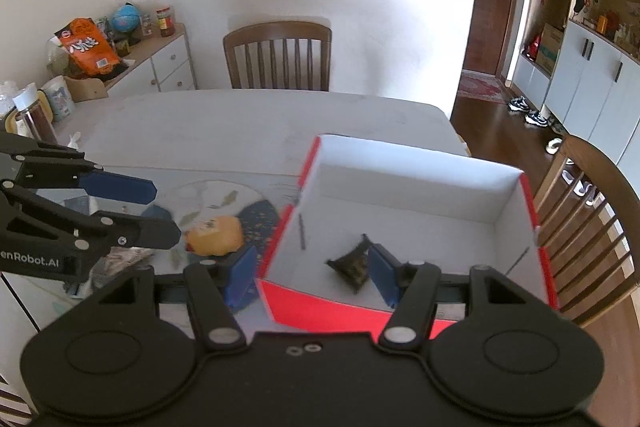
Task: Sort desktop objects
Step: 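Withdraw both tools from the box back toward the table, then grasp the white-blue bag with the left tool while the right tool grasps the yellow toy pig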
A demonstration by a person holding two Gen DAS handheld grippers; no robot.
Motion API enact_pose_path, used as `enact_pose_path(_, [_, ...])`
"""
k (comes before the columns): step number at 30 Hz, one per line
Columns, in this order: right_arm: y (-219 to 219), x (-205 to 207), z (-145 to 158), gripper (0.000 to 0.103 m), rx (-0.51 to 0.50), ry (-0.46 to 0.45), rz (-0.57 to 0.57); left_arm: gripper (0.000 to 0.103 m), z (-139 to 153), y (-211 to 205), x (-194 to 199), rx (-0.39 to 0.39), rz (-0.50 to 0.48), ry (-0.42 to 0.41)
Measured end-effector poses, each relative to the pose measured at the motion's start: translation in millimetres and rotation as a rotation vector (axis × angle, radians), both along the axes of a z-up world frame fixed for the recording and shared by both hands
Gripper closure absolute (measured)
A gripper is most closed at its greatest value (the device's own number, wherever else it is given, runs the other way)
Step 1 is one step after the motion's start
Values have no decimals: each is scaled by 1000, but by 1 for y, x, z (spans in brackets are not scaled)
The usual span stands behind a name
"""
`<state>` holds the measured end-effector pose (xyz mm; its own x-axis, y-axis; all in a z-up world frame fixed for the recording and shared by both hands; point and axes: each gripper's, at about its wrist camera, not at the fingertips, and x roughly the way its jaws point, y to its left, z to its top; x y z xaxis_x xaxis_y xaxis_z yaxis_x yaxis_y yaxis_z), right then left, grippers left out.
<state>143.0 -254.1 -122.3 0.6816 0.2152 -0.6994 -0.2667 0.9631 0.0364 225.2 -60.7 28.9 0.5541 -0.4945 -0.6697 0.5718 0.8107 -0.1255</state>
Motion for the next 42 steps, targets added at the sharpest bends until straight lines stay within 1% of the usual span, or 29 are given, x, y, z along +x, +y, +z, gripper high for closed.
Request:
enact_pose_path(6, [33, -6, 0, 41, 9, -10, 17, 55, -3, 40, -12, -14, 21, -2])
enact_pose_path(10, [57, -8, -5, 41, 8, -13, 28, 55, -8, 69, -17, -17, 53, -1])
enact_pose_path(11, [63, -7, -6, 41, 12, -11, 31, 53, -9, 77, -17, -24, 65, 0])
enact_pose_path(13, [73, -8, -8, 39, 18, -9, 37, 45, -11, 93, -19, -30, 89, -2])
enact_pose_path(16, [87, -7, -11, 38, 22, -10, 49, 44, -14, 115, -21, -22, 125, -15])
enact_pose_path(18, [96, -4, -14, 34, 26, -9, 55, 43, -17, 129, -21, -22, 147, -12])
enact_pose_path(20, [105, -2, -17, 33, 24, -10, 61, 40, -19, 144, -21, -19, 168, -19])
enact_pose_path(21, [109, 0, -18, 32, 22, -12, 65, 37, -20, 151, -21, -14, 183, -25])
enact_pose_path(26, [124, 6, -25, 32, 25, -9, 74, 35, -26, 180, -21, 1, 222, -38])
enact_pose_path(27, [126, 8, -26, 29, 32, -12, 76, 33, -27, 185, -22, 1, 228, -41])
enact_pose_path(30, [130, 10, -30, 28, 47, -18, 80, 22, -31, 196, -24, 14, 240, -53])
enact_pose_path(31, [131, 11, -31, 28, 48, -22, 80, 19, -33, 199, -24, 19, 244, -56])
enact_pose_path(32, [132, 11, -32, 26, 47, -24, 80, 19, -35, 203, -25, 26, 248, -57])
enact_pose_path(35, [136, 15, -38, 24, 43, -24, 71, 18, -45, 214, -23, 45, 266, -48])
enact_pose_path(39, [140, 18, -44, 18, 39, -30, 73, 18, -61, 233, -19, 52, 297, -20])
enact_pose_path(41, [141, 19, -47, 17, 40, -35, 87, 14, -68, 242, -18, 47, 301, -13])
enact_pose_path(42, [142, 20, -49, 16, 31, -38, 88, 7, -70, 246, -18, 48, 303, -10])
